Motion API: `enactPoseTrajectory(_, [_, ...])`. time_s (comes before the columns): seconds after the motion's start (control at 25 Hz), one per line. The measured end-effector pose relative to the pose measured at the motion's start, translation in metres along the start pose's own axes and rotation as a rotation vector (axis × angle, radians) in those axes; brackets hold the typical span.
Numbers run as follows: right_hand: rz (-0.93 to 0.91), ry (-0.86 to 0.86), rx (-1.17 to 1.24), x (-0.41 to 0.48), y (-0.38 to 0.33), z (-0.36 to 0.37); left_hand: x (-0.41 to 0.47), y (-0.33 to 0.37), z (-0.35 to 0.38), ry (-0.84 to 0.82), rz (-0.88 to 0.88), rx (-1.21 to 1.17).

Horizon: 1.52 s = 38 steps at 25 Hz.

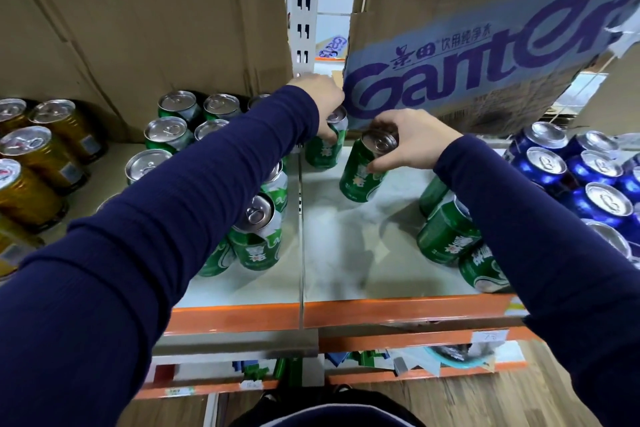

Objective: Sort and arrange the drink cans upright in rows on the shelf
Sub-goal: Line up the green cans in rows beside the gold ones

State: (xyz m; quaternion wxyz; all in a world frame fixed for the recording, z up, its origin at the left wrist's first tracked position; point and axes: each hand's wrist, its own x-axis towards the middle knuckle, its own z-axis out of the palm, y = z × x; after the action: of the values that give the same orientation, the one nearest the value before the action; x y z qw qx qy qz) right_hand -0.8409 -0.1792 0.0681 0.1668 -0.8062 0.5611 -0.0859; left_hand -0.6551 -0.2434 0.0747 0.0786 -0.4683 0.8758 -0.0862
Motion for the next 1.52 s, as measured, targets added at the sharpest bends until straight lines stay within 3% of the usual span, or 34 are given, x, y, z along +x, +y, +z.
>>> enactPoseTrajectory(0.2, [-0.006, -0.021, 0.041, 0.004, 0.003, 0.002, 0.002, -0.001, -0.003, 0.032, 0.011, 0.057])
enactPoseTrajectory(0.36, [-0.053, -0.037, 0.048, 0.006, 0.004, -0.005, -0.021, -0.012, -0.017, 0.170, -0.026, -0.166])
enactPoseTrajectory(0.56, [-0.152, 0.190, 0.245, 0.013, -0.017, -0.021, -0.085, -0.036, -0.043, 0.430, -0.216, -0.484])
enactPoseTrajectory(0.72, [-0.281, 0.335, 0.341, 0.029, -0.067, -0.030, -0.150, -0.078, -0.053, 0.602, -0.386, -0.545])
enactPoseTrajectory(0.84, [-0.340, 0.327, 0.358, 0.047, -0.113, -0.034, -0.195, -0.122, -0.052, 0.650, -0.501, -0.517])
enactPoseTrajectory(0.96, [-0.386, 0.358, 0.281, 0.079, -0.163, -0.027, -0.232, -0.163, -0.042, 0.619, -0.544, -0.446])
enactPoseTrajectory(1.12, [-0.398, 0.365, 0.151, 0.128, -0.226, 0.000, -0.256, -0.205, -0.010, 0.440, -0.503, -0.410])
enactPoseTrajectory(1.36, [-0.361, 0.111, -0.091, 0.177, -0.283, 0.064, -0.256, -0.225, 0.053, 0.209, -0.333, -0.457])
enactPoseTrajectory(1.52, [-0.266, 0.006, -0.243, 0.191, -0.289, 0.095, -0.256, -0.224, 0.069, 0.161, -0.278, -0.464])
